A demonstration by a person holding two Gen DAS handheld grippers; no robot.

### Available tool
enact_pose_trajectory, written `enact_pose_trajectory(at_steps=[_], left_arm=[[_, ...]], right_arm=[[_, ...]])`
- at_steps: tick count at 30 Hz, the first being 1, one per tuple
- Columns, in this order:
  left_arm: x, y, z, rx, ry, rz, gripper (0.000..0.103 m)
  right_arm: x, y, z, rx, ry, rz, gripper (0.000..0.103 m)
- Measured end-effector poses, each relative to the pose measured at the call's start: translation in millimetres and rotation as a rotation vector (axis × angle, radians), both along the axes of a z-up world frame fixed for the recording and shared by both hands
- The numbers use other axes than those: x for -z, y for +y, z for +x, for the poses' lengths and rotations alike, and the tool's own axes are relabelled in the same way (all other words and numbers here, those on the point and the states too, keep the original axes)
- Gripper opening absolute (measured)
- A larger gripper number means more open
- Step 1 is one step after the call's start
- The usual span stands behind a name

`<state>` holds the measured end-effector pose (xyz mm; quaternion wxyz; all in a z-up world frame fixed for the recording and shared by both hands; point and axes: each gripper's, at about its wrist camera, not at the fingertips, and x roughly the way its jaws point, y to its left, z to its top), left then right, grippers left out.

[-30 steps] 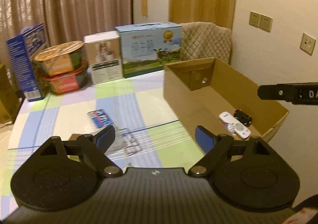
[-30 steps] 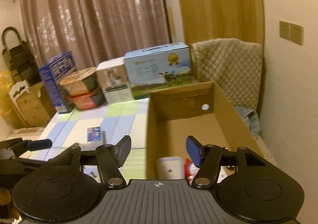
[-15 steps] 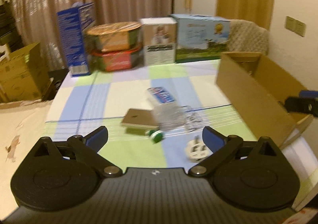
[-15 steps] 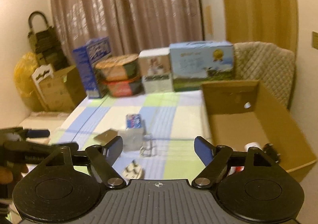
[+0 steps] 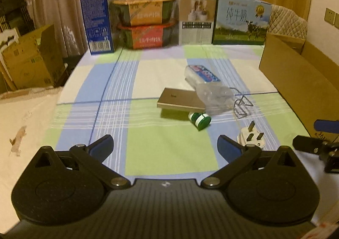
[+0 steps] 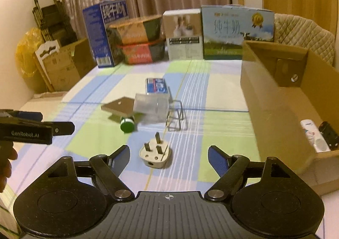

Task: Organize rigid objects
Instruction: 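Withdraw both grippers from the box and move the right gripper over the white plug, then close the right gripper on the white three-pin plug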

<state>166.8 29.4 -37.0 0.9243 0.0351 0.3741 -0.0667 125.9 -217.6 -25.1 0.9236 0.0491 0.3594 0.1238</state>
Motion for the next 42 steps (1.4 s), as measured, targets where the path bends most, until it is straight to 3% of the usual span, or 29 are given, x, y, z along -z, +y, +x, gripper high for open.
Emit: enact_pose_trajectory(at_steps=[11, 18, 32, 42], left_arm=[[8.9, 10.0, 27.2, 0.015, 0.014, -0.001, 0.102], [23.7, 9.7, 48.8, 0.038, 0.051, 0.028, 0.102], [33.8, 3.4, 54.9, 0.086, 0.083, 0.051, 0.102], [38.8, 3.1, 57.4, 0.105, 0.107, 0.06, 0.102]], right_arm=[[42.3, 22.5, 17.4, -0.022, 0.046, -0.011, 0.078], [54.2, 34.4, 31.4, -0.003, 0.055, -0.018, 0.078], [69.3, 51.3, 47.1, -0.013, 0.05, -0.052, 0.078], [76.4, 51.4, 53.8, -0.007, 0.064, -0.069, 0.062]])
